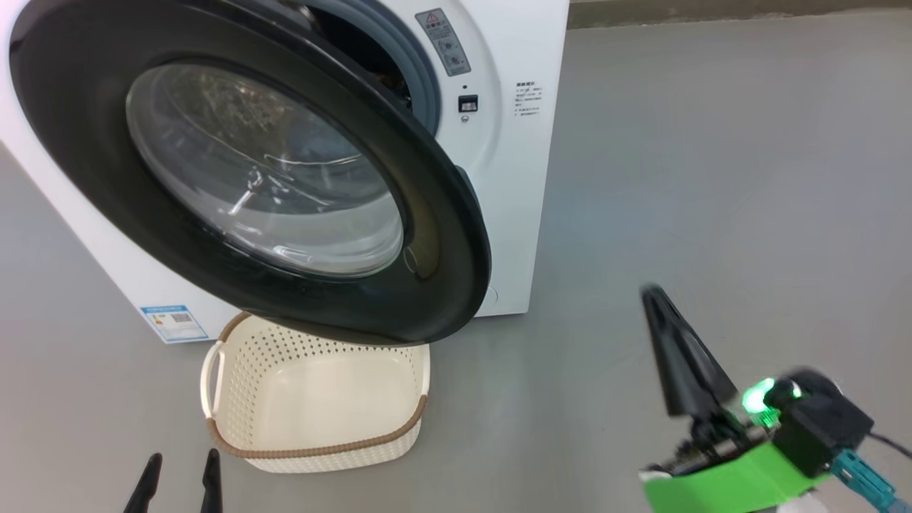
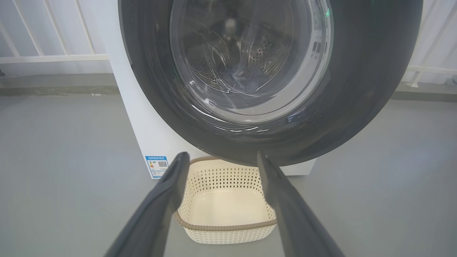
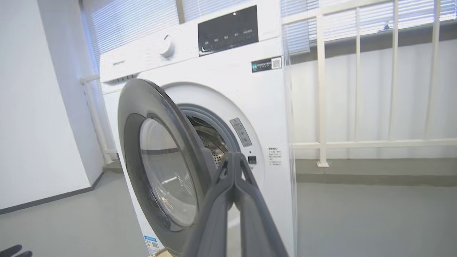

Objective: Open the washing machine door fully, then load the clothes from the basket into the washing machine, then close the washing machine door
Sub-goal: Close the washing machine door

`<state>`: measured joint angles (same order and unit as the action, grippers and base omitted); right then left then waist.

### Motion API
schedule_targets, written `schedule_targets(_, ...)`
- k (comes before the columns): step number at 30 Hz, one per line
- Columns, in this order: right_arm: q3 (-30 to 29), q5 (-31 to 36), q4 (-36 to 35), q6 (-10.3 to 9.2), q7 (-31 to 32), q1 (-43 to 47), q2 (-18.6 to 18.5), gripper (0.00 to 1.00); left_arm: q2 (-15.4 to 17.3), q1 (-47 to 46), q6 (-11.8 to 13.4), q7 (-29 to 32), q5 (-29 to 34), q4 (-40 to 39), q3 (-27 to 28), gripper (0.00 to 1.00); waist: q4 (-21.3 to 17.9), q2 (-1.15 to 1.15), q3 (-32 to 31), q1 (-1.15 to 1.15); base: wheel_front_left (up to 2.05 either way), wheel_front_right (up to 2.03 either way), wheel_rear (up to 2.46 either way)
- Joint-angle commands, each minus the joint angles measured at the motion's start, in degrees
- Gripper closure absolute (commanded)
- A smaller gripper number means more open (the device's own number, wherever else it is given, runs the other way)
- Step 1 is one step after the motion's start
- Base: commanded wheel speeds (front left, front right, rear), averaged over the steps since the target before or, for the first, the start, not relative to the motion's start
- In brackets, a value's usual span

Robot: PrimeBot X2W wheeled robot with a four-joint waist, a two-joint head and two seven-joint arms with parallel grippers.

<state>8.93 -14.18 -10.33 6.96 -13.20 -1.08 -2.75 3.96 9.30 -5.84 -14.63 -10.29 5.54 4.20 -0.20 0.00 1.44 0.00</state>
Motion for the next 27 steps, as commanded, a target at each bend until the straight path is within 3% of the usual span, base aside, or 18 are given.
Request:
schedule_targets(1,3.50,-0.12,-3.62,0.53,0.23,-3.71,-0.13,1.00,0.01,-2.95,-0.18,-0.37,0.81,-1.78,1.91,0.00,0.38,0.00,0.20,0.00,0.00,0.00,0.00)
schedule_targets(8,15.70,-0.58,-9.99,0.53,4.16,-11.58,-0.33,1.00,-0.40,-3.94,-0.43,-0.37,0.85,-1.87,1.38,0.00,2.92,0.00,1.12,0.00,0.00,0.00,0.00)
schedule_targets(15,25.55,-2.18,-4.14,0.53,6.44,-13.82,-0.48,1.00,-0.80,-5.37,-0.72,-0.37,0.18,-2.18,0.40,0.00,6.82,0.00,2.90,0.00,0.00,0.00,0.00)
schedule_targets(21,27.77,-2.84,2.87,0.53,6.08,-13.11,-0.97,1.00,-0.96,-6.68,-0.86,-0.37,-0.17,-2.66,-0.32,0.00,9.08,0.00,5.41,0.00,0.00,0.00,0.00)
schedule_targets(27,25.43,-1.90,8.07,0.53,4.91,-14.06,-1.49,1.00,-1.05,-8.42,-0.92,-0.37,-1.05,-3.02,-1.78,0.00,10.91,0.00,9.37,0.00,0.00,0.00,0.00)
